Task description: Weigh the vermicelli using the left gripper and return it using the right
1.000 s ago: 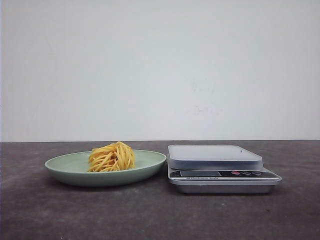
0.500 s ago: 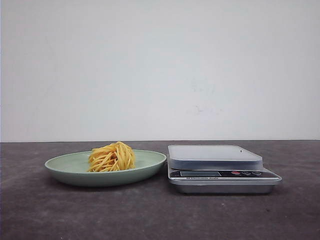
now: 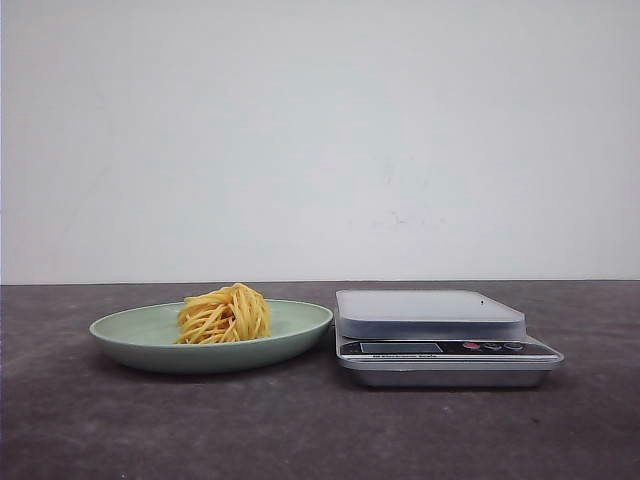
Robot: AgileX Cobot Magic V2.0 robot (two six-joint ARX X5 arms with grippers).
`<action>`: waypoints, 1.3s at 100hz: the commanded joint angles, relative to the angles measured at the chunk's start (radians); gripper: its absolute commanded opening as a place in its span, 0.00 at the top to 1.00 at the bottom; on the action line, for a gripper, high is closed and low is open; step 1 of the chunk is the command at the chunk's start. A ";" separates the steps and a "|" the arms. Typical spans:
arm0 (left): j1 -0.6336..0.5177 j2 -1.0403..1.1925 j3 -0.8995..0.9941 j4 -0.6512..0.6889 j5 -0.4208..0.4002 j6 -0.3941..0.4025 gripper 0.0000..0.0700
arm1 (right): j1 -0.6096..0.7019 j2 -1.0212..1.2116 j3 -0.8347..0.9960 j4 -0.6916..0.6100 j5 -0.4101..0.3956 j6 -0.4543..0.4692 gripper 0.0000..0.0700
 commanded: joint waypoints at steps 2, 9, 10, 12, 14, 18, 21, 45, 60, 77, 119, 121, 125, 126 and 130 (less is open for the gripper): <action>0.002 -0.001 -0.018 -0.005 0.003 0.014 0.98 | 0.011 0.003 0.009 0.013 0.004 0.011 0.99; 0.002 -0.001 -0.018 -0.005 0.003 0.014 0.98 | 0.011 0.003 0.009 0.013 0.004 0.011 0.99; 0.002 -0.001 -0.018 -0.005 0.003 0.014 0.98 | 0.011 0.003 0.009 0.013 0.004 0.011 0.99; 0.002 -0.001 -0.018 -0.005 0.003 0.014 0.98 | 0.011 0.003 0.009 0.013 0.004 0.010 0.99; 0.002 -0.001 -0.018 -0.005 0.003 0.014 0.98 | 0.011 0.003 0.009 0.013 0.004 0.011 0.99; 0.002 -0.001 -0.018 -0.005 0.003 0.014 0.98 | 0.011 0.003 0.009 0.013 0.004 0.010 0.99; 0.002 -0.001 -0.018 -0.005 0.003 0.014 0.98 | 0.011 0.003 0.009 0.013 0.004 0.008 0.99; 0.002 -0.001 -0.018 -0.005 0.003 0.014 0.98 | 0.010 0.003 0.009 0.034 0.068 -0.097 0.99; 0.002 -0.001 -0.018 -0.005 0.003 0.014 0.98 | -0.113 -0.005 0.008 0.076 0.089 -0.186 0.99; 0.002 -0.001 -0.018 -0.005 0.003 0.014 0.98 | -0.442 -0.005 0.006 0.126 -0.109 -0.284 0.99; 0.002 -0.001 -0.018 -0.005 0.003 0.014 0.98 | -1.069 -0.127 -0.195 0.470 -0.586 -0.484 0.99; 0.002 -0.001 -0.018 -0.005 0.003 0.014 0.98 | -1.076 -0.145 -0.226 0.505 -0.589 -0.484 0.99; 0.002 -0.001 -0.018 -0.005 0.003 0.014 0.98 | -1.085 -0.183 -0.291 0.568 -0.594 -0.484 0.99; 0.002 -0.001 -0.018 -0.005 0.003 0.014 0.98 | -1.085 -0.193 -0.306 0.583 -0.595 -0.484 0.99; 0.002 -0.001 -0.018 -0.005 0.003 0.014 0.98 | -1.088 -0.229 -0.369 0.638 -0.595 -0.484 0.99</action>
